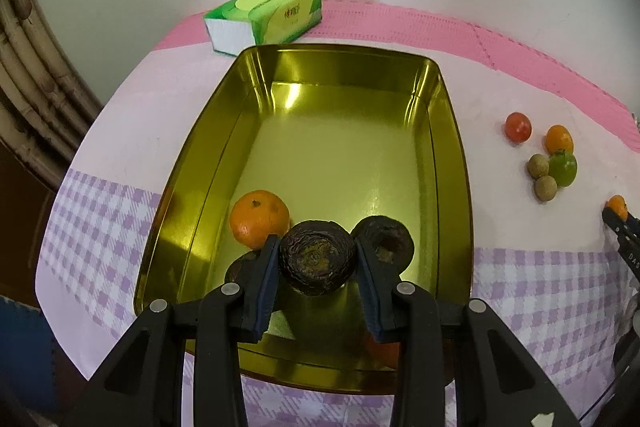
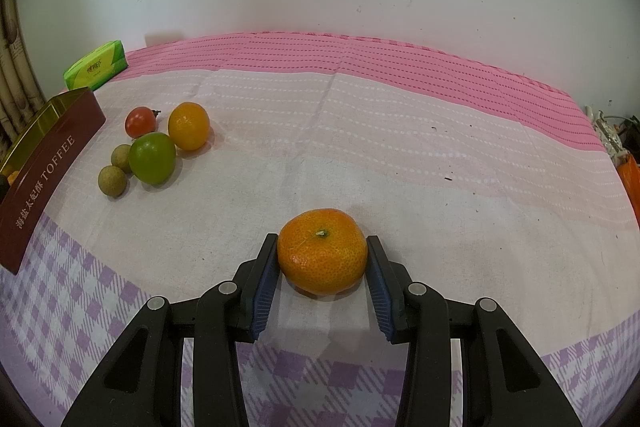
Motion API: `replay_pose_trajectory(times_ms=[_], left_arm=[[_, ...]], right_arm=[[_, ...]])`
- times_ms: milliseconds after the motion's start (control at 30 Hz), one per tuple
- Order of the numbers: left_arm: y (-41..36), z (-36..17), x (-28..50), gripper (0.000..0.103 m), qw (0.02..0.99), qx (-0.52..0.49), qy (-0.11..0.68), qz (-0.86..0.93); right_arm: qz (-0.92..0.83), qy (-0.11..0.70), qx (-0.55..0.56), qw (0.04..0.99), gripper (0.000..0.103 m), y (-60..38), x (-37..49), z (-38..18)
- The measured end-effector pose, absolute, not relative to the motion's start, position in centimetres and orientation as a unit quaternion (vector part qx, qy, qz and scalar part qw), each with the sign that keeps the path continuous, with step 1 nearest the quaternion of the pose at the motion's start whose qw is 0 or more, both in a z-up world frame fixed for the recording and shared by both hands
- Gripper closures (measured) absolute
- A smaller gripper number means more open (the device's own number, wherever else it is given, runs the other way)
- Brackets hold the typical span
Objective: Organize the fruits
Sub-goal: 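Carry the dark fruit into the gold tin and open the left tool while the right tool holds the mandarin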
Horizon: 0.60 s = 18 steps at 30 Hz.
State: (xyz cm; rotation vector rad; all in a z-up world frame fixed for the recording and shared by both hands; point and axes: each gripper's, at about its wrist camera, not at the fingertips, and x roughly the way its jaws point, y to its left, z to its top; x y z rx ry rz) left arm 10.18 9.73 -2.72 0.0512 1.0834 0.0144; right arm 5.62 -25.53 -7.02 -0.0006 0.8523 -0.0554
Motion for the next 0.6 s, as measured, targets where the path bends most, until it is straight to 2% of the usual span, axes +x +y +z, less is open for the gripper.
replay_pose_trajectory(times_ms=[600], left_arm=[[10.53,-3.51,10.49,0.070,0.853,0.024,0.521,0.016]], right_arm=[[-0.027,0.413,0.000,0.910,0.060,-25.57,5.61,-7.03]])
